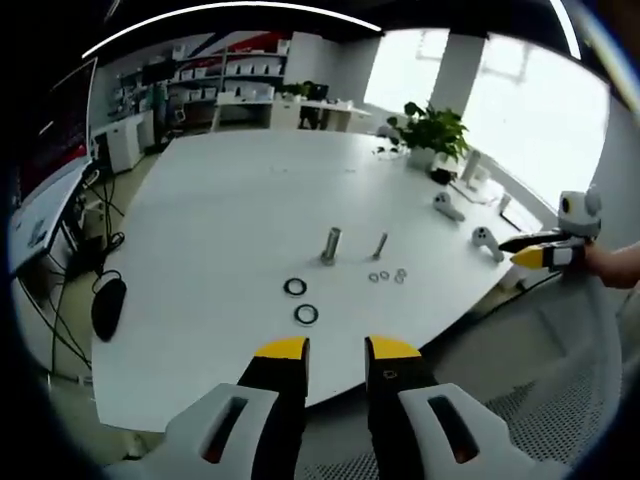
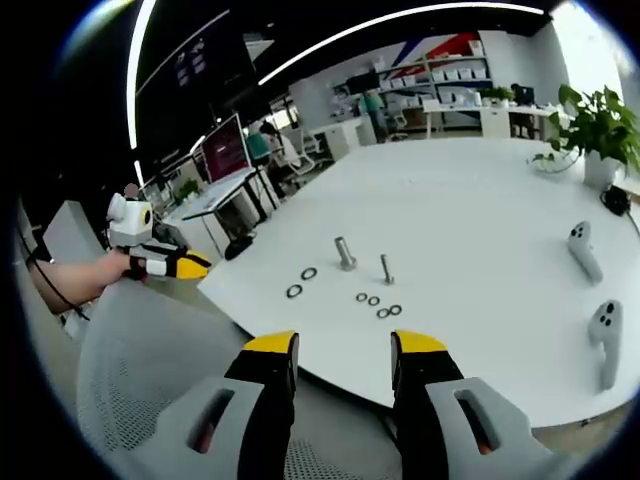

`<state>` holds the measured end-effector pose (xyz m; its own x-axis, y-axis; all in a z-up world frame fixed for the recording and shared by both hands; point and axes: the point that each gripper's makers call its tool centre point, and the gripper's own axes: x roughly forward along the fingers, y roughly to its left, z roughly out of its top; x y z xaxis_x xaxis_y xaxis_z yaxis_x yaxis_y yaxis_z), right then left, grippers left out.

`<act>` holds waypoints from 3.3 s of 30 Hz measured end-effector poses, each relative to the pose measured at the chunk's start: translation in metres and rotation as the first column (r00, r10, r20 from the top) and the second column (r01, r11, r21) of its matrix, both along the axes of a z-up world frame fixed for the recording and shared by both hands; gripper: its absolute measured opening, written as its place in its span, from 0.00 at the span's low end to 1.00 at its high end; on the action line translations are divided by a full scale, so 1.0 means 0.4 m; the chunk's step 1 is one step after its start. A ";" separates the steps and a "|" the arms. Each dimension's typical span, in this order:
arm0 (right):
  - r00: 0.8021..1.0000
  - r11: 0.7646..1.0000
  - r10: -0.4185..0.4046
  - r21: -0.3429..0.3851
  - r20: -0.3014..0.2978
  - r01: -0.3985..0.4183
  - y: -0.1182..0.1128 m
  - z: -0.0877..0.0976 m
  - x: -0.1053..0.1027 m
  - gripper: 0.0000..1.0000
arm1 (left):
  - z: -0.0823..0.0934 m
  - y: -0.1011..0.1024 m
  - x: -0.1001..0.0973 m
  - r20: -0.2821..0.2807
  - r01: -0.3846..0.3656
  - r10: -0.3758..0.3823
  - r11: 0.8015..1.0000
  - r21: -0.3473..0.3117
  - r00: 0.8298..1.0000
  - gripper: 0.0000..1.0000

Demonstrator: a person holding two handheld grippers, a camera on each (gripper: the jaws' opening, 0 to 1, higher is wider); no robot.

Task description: Place the washer onto the threaded stud by aligning its center hole with the stud, sliding it down to the base, and recovering from edge contact or off-axis alignment until the washer reaches the visible bottom stop.

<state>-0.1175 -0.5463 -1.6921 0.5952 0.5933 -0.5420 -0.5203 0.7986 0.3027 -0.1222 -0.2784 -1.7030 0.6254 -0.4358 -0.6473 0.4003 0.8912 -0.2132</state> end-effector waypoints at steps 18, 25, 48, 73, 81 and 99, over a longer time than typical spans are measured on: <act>1.000 1.000 -0.011 -0.002 0.006 0.011 -0.004 0.001 0.002 0.40 | -0.002 0.004 -0.003 -0.001 -0.001 0.001 1.000 0.003 1.000 0.21; 1.000 1.000 -0.019 0.009 0.017 0.019 -0.005 0.007 0.007 0.40 | 0.007 0.007 0.001 0.020 -0.005 0.005 1.000 0.001 1.000 0.21; 0.999 0.999 -0.034 0.005 0.017 0.034 -0.014 0.004 0.007 0.39 | -0.003 0.006 -0.006 0.002 -0.002 0.002 1.000 0.006 1.000 0.21; 0.999 0.999 -0.047 0.017 0.006 0.047 -0.015 0.004 0.005 0.40 | -0.010 -0.004 -0.012 -0.014 0.029 -0.029 1.000 0.011 0.999 0.23; 0.999 0.999 -0.033 0.010 -0.007 0.033 -0.011 -0.002 0.003 0.40 | -0.011 -0.002 -0.010 -0.018 0.023 -0.023 1.000 0.010 1.000 0.23; 1.000 1.000 -0.022 0.015 -0.002 0.022 -0.006 0.002 0.004 0.39 | -0.034 -0.007 -0.022 -0.072 0.043 -0.041 0.999 0.032 0.997 0.23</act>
<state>-0.1158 -0.5488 -1.6913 0.6069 0.5884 -0.5342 -0.5022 0.8049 0.3161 -0.1308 -0.2811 -1.7167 0.5586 -0.4384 -0.7041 0.4225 0.8809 -0.2133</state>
